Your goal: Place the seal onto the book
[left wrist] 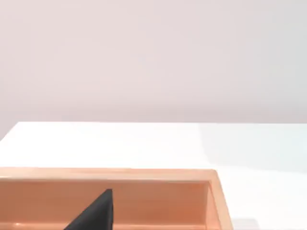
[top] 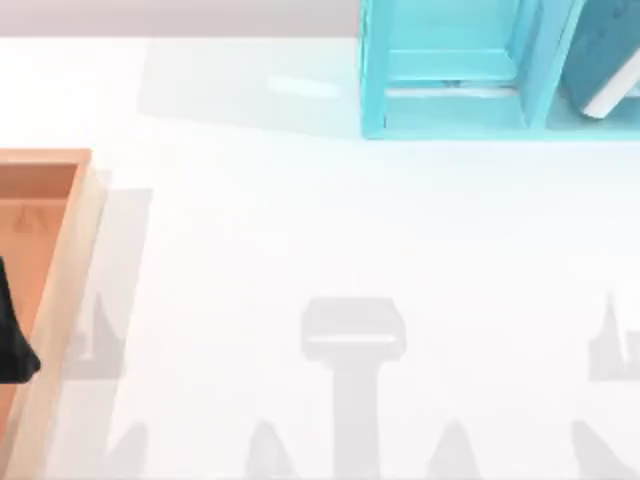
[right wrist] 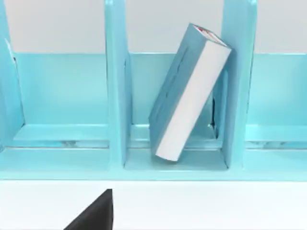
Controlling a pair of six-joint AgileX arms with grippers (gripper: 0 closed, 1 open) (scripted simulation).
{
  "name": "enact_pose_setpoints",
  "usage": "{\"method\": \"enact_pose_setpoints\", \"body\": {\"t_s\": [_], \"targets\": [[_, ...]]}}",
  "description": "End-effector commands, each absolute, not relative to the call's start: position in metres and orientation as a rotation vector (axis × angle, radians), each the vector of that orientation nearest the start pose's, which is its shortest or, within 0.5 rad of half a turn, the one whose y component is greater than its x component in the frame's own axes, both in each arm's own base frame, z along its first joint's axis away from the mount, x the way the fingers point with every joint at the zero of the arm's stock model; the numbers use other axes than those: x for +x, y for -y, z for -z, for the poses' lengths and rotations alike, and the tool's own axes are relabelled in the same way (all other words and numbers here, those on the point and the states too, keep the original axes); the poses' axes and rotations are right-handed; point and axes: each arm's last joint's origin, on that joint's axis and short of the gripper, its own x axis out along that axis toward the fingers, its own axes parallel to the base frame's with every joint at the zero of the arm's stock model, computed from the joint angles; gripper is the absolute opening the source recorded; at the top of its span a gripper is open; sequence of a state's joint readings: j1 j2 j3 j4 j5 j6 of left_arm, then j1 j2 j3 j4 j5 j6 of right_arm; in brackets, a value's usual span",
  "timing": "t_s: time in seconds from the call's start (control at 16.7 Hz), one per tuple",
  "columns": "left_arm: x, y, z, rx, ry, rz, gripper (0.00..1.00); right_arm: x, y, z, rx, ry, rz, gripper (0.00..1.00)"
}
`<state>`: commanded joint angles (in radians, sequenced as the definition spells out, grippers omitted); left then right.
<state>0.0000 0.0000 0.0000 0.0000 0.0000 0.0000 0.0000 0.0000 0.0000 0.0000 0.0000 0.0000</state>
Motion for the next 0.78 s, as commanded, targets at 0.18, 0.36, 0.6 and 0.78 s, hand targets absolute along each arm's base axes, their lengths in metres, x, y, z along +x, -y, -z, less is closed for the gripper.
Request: {"method": "enact_pose_setpoints", "body": {"t_s": [0.18,0.36,0.6,0.78], "targets": [[0.106,0.001,-0.160,0.000,0.000,0.000,1.00,0.106,0.001,-0.162,0.002,0.005,-0.001,1.00],[0.106,0.001,-0.160,0.000,0.000,0.000,1.00,0.110,0.001,-0.180,0.021,0.040,-0.007,1.00],[0.106,0.001,-0.160,0.000,0.000,0.000,1.00,0.131,0.002,-0.215,0.067,0.072,-0.016,1.00],[0.106,0.001,-0.160,0.000,0.000,0.000,1.00,0.168,0.005,-0.235,0.115,0.057,-0.020,1.00]]}}
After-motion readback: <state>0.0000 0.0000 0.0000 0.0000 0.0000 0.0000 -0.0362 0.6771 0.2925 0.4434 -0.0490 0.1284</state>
